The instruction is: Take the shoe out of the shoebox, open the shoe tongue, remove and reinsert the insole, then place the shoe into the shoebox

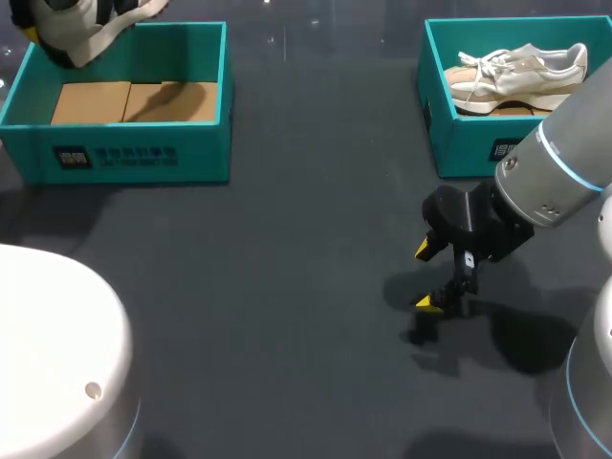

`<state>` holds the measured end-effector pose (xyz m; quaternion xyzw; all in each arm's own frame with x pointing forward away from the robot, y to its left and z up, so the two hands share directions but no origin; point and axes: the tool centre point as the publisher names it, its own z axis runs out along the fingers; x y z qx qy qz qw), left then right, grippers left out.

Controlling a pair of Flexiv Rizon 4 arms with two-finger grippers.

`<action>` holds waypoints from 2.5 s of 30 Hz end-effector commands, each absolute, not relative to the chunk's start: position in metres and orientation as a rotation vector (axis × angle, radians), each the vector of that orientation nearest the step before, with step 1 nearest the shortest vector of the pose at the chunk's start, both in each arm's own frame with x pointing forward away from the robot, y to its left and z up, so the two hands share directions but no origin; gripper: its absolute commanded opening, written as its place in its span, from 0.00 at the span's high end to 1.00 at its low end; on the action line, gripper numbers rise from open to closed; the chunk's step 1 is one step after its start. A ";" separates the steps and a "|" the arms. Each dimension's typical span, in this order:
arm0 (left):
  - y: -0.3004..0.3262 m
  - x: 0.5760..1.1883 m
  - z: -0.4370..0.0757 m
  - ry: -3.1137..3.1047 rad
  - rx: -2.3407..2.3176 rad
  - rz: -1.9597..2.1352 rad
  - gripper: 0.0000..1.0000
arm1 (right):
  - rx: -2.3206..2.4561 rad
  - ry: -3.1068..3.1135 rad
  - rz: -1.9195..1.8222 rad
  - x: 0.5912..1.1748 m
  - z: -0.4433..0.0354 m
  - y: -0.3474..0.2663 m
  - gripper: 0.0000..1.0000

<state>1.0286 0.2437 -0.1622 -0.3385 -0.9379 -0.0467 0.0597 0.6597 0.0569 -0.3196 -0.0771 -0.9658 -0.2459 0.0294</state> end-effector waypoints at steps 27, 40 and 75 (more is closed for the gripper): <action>0.294 1.064 -0.199 -2.316 -2.174 -0.362 1.00 | -0.240 -2.981 -0.755 0.659 -0.320 0.057 0.00; 0.289 1.076 -0.217 -2.303 -2.089 -0.332 1.00 | -0.240 -2.981 -0.755 0.659 -0.320 0.057 0.00; 0.285 1.081 -0.291 -2.150 -2.066 -0.282 1.00 | -0.240 -2.981 -0.755 0.659 -0.320 0.057 0.00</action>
